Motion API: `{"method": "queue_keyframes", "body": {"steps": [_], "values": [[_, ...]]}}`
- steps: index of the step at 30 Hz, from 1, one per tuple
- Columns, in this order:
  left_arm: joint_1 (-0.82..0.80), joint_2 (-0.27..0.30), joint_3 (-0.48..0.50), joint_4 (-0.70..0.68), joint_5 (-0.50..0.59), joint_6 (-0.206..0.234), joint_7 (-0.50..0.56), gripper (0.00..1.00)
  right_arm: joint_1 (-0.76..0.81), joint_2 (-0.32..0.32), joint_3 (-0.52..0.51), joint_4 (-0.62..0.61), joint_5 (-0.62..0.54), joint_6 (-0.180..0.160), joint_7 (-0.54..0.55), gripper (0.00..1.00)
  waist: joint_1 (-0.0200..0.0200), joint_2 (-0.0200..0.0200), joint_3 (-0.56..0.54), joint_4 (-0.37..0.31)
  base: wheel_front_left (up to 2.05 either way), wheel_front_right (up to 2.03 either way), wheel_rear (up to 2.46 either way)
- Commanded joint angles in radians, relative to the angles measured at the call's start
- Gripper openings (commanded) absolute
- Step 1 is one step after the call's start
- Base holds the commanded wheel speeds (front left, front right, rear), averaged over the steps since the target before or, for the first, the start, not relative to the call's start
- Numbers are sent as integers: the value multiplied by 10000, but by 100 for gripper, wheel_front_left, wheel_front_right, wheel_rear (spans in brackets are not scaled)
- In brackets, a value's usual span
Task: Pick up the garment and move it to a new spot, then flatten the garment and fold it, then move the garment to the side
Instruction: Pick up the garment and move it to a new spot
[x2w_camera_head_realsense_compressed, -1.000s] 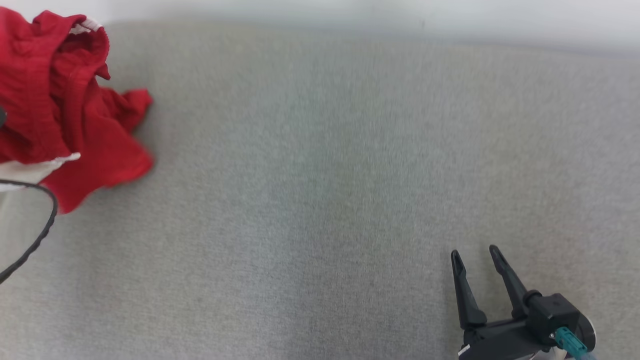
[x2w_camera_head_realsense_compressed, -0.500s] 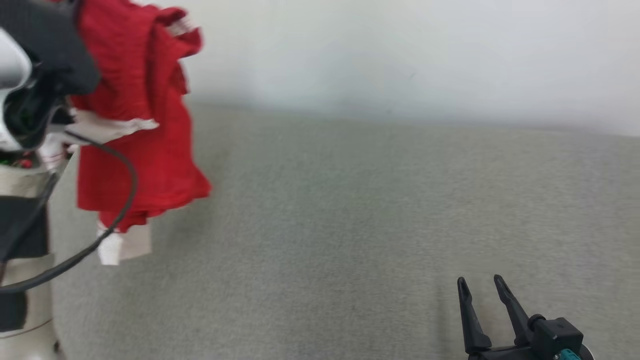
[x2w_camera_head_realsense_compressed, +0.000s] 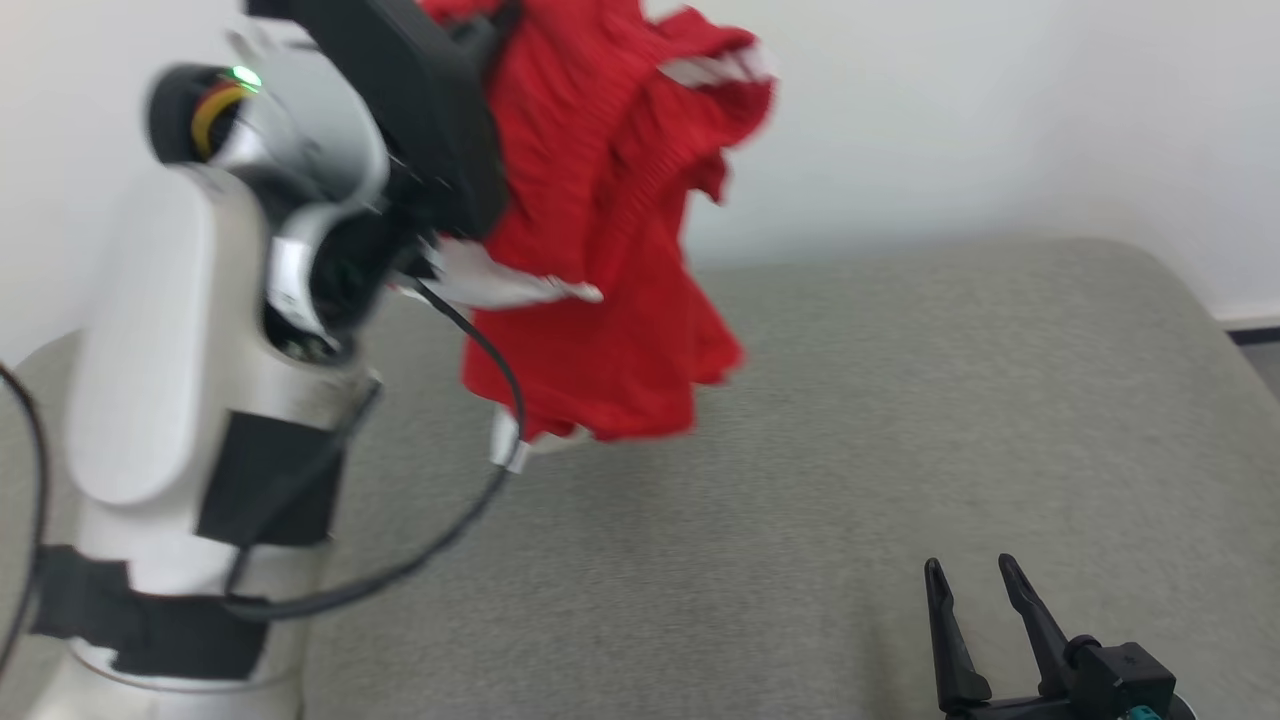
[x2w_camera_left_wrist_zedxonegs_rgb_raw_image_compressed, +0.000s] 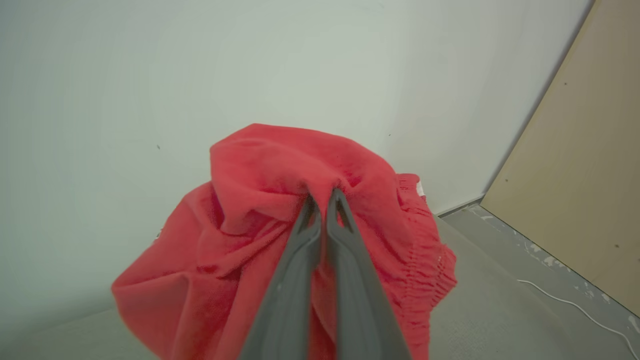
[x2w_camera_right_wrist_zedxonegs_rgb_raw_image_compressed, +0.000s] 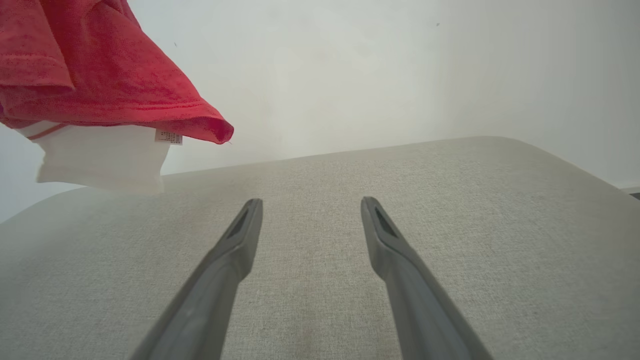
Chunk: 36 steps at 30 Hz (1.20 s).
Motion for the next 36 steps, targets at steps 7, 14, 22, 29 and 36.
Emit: {"method": "queue_keyframes", "body": {"steps": [7,14,22,29,36], "values": [[1437,-289,-1157,549,452,2,-1148,0,13,5,68,-93,85,-22,-7,100,1,1,206,-1457,0,0,0],[3143,-373,-2112,1813,930,382,-2655,0,-75,7,123,-61,134,-23,-8,100,1,1,391,-1709,0,0,0],[4147,-410,-3230,3280,658,748,-4027,11,-184,5,235,-29,21,-23,-6,100,1,1,555,-1571,0,0,0],[4050,-412,-3876,3443,251,993,-5103,100,-99,5,43,-56,-85,-23,37,100,1,1,512,-1185,0,0,0],[4319,-295,-3902,2683,536,1255,-6847,100,188,5,-292,-176,-149,-23,89,100,1,1,274,-490,0,0,0]]}}
